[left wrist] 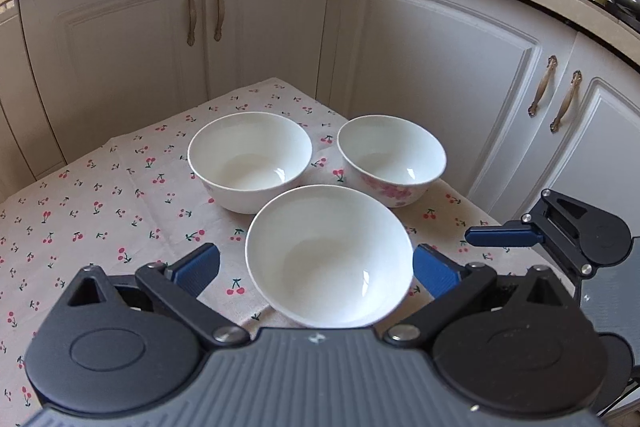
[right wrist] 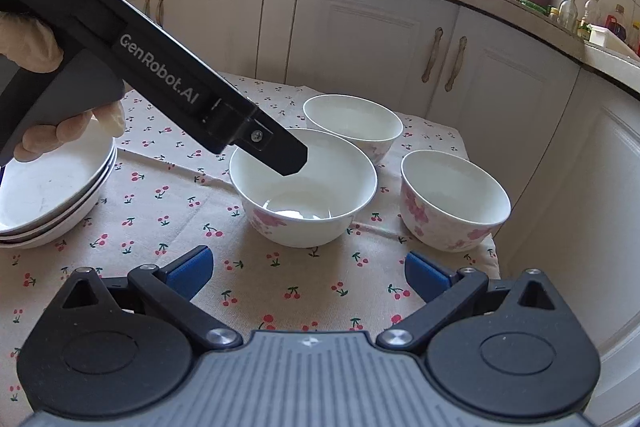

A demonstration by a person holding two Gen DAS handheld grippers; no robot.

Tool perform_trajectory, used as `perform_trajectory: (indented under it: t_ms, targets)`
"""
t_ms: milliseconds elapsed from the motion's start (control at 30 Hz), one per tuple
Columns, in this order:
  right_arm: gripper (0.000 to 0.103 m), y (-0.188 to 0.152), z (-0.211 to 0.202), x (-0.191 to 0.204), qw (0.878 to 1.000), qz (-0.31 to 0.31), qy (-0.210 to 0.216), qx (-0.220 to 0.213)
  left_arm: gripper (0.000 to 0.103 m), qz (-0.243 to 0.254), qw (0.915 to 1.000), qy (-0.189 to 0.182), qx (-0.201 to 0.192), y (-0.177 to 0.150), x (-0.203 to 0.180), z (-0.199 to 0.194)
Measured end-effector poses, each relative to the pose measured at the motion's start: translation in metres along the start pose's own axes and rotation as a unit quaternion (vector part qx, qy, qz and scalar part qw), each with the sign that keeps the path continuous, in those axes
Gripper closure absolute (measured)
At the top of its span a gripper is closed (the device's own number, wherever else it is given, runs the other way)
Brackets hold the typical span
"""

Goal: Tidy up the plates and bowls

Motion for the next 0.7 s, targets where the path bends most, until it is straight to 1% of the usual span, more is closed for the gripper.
perform_trajectory:
  t_ms: [167, 367, 467, 567, 633, 700]
  targets:
    - [0.0, 0.004, 0.018, -0.006, 1.0, 0.009, 0.011, 0.0, 0.002, -0.001, 0.9998, 0.006, 0.017, 0.006, 0.009, 0.023]
    - [0.0, 0.008, 0.029, -0.01, 1.0, 0.007, 0.008, -0.005, 0.005, 0.003, 0.9994, 0.001, 0.036, 0.004, 0.011, 0.038]
    - [0.001, 0.009, 0.032, -0.009, 1.0, 0.0, 0.011, -0.006, 0.009, 0.007, 0.9991, -0.005, 0.043, 0.003, 0.01, 0.041]
    - [0.008, 0.009, 0.035, -0.007, 1.0, -0.005, 0.013, -0.006, 0.012, 0.012, 0.9987, -0.009, 0.048, 0.002, 0.008, 0.042]
    - [0.016, 0.009, 0.036, -0.007, 1.0, -0.007, 0.017, -0.006, 0.017, 0.016, 0.9986, -0.011, 0.05, 0.002, 0.007, 0.042]
    - [0.018, 0.008, 0.037, -0.007, 1.0, -0.007, 0.018, -0.004, 0.02, 0.019, 0.9983, -0.015, 0.053, 0.001, 0.005, 0.043]
Point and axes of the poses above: each gripper's, at about its wrist camera, not at the fingertips, and z roughly the way its jaws point, x to its left, y to its top, the point moved 10 cm from there along z, roughly the way its jaws point, and after that the axes turned 15 degrees about -z, right-handed, at the moved point
